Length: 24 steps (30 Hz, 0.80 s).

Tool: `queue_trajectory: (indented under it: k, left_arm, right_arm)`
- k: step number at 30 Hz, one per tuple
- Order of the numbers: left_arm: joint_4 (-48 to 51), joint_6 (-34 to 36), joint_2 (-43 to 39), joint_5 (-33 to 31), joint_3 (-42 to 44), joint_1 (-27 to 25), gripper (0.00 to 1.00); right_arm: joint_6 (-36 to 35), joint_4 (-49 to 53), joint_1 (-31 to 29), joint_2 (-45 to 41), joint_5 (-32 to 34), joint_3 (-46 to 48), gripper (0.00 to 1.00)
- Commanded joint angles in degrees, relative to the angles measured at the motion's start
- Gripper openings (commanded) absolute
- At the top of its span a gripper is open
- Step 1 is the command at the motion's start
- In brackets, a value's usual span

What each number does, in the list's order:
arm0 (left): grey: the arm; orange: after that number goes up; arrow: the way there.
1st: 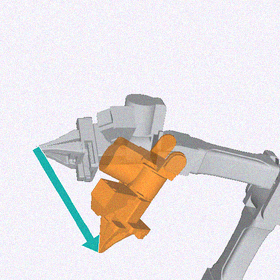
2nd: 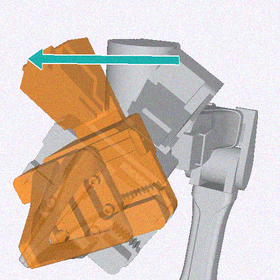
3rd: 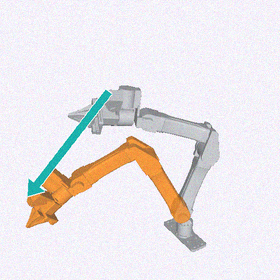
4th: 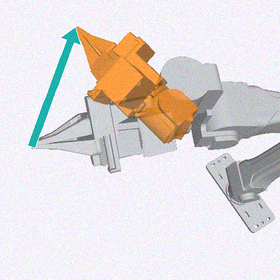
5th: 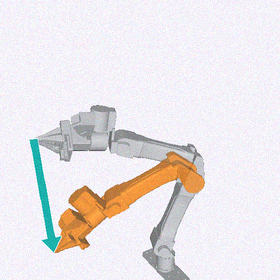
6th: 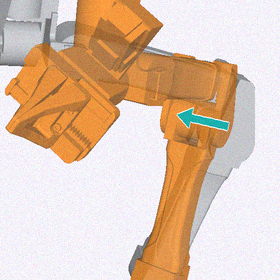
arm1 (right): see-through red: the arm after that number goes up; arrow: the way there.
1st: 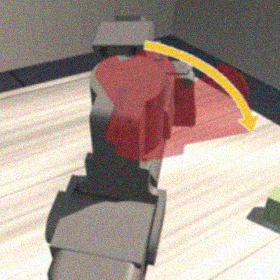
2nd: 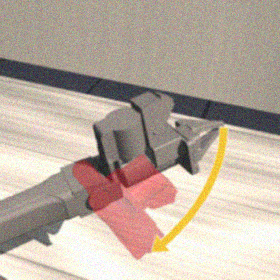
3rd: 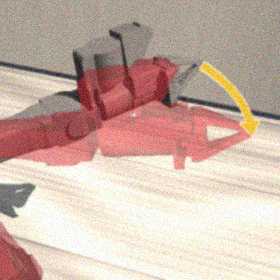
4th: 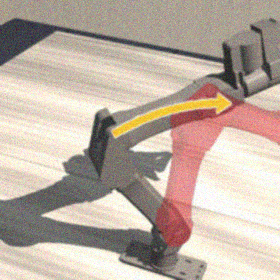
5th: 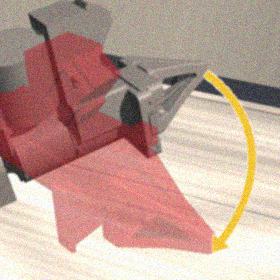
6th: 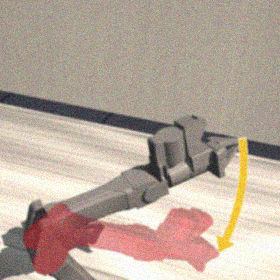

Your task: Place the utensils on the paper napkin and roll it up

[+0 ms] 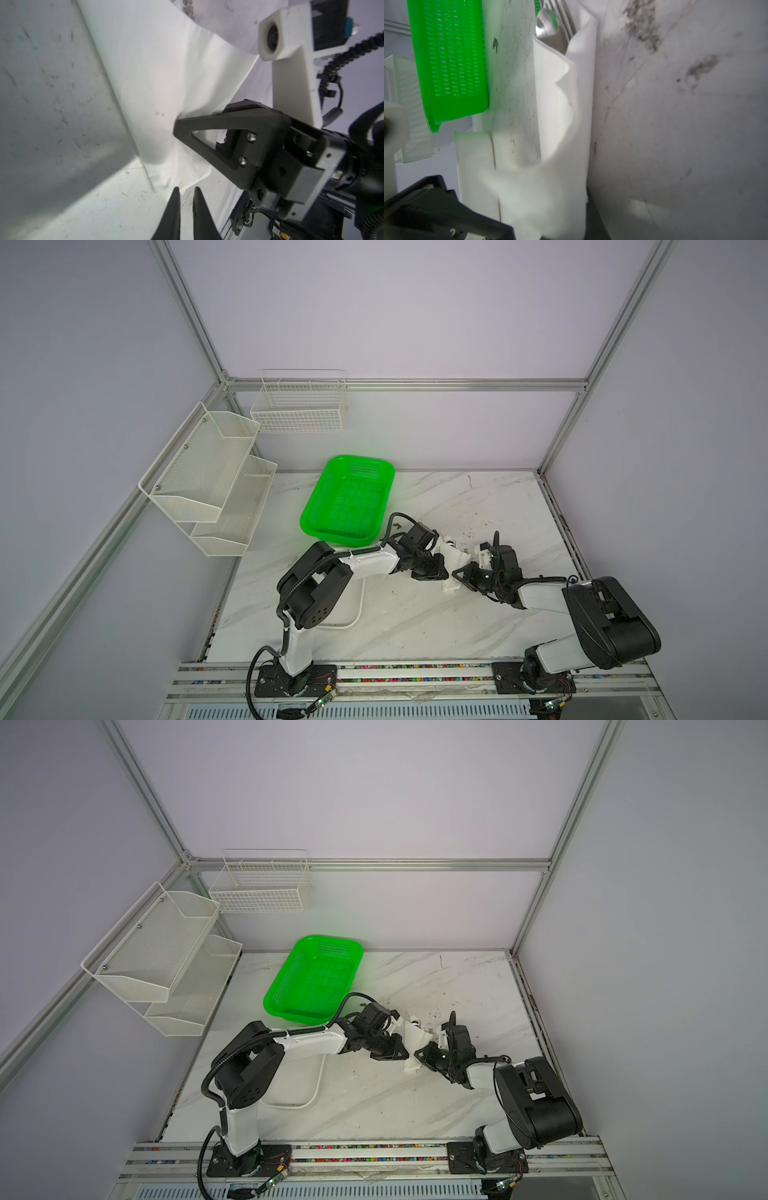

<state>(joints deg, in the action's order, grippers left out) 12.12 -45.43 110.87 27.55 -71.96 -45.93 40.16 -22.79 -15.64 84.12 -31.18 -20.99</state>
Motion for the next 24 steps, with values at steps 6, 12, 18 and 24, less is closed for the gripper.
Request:
queue_trajectory:
  k: [6, 12, 18, 24]
  left_arm:
    - [-0.32, -2.35, 5.52, -1.12, -12.72, 5.10, 0.19]
    - [2.50, -0.37, 9.44, -0.67, -18.62, 4.98, 0.18]
    - [1.82, -0.69, 11.95, 1.45, -19.45, 4.80, 0.14]
    - [1.68, -1.23, 14.15, 1.19, -19.48, 4.62, 0.15]
  right_arm:
    - [-0.87, 5.56, 0.37, 1.55, 2.44, 0.77, 0.14]
    - [-0.96, 5.65, 0.43, 1.58, 2.31, 0.84, 0.14]
    - [-1.10, 5.82, 0.38, 1.76, 2.42, 0.60, 0.14]
    - [-1.05, 5.91, 0.41, 1.94, 2.53, 0.60, 0.14]
